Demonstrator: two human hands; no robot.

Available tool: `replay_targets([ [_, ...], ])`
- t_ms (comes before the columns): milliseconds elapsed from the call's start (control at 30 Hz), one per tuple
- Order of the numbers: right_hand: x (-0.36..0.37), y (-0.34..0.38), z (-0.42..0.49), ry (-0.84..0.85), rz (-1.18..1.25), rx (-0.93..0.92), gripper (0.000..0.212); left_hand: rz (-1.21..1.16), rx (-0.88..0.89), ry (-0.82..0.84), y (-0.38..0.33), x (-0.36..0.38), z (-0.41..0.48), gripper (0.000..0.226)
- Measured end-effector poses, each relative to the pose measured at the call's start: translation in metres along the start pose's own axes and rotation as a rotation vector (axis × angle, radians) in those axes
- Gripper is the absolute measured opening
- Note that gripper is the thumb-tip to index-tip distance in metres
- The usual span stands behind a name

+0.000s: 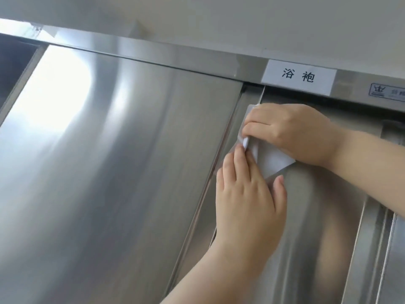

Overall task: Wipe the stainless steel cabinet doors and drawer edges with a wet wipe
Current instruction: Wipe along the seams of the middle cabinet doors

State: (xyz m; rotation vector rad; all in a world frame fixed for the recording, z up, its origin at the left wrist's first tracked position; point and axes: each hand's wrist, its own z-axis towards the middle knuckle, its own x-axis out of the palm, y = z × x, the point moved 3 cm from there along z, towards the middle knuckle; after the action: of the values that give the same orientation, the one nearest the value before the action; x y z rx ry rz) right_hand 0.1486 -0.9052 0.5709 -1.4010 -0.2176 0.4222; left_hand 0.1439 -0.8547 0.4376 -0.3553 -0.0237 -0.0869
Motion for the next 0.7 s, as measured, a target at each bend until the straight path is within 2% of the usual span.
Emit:
replay_targets([
  [167, -0.004, -0.028, 0.006, 0.035, -0.047, 0.124, 0.022, 0.048, 0.066, 0.023, -0.008, 0.005, 0.036, 0.069],
  [367, -0.001, -0.026, 0.008, 0.077, -0.044, 0.155, 0.017, 0.054, 0.048, 0.012, -0.011, 0.006, 0.037, 0.066],
  [567, 0.006, -0.007, 0.001, 0.032, -0.061, 0.060, 0.018, 0.050, -0.015, 0.036, -0.007, 0.004, 0.002, 0.063],
  [700, 0.016, 0.028, -0.010, -0.018, 0.021, 0.008, 0.018, 0.046, -0.089, 0.074, 0.001, 0.000, -0.038, 0.066],
])
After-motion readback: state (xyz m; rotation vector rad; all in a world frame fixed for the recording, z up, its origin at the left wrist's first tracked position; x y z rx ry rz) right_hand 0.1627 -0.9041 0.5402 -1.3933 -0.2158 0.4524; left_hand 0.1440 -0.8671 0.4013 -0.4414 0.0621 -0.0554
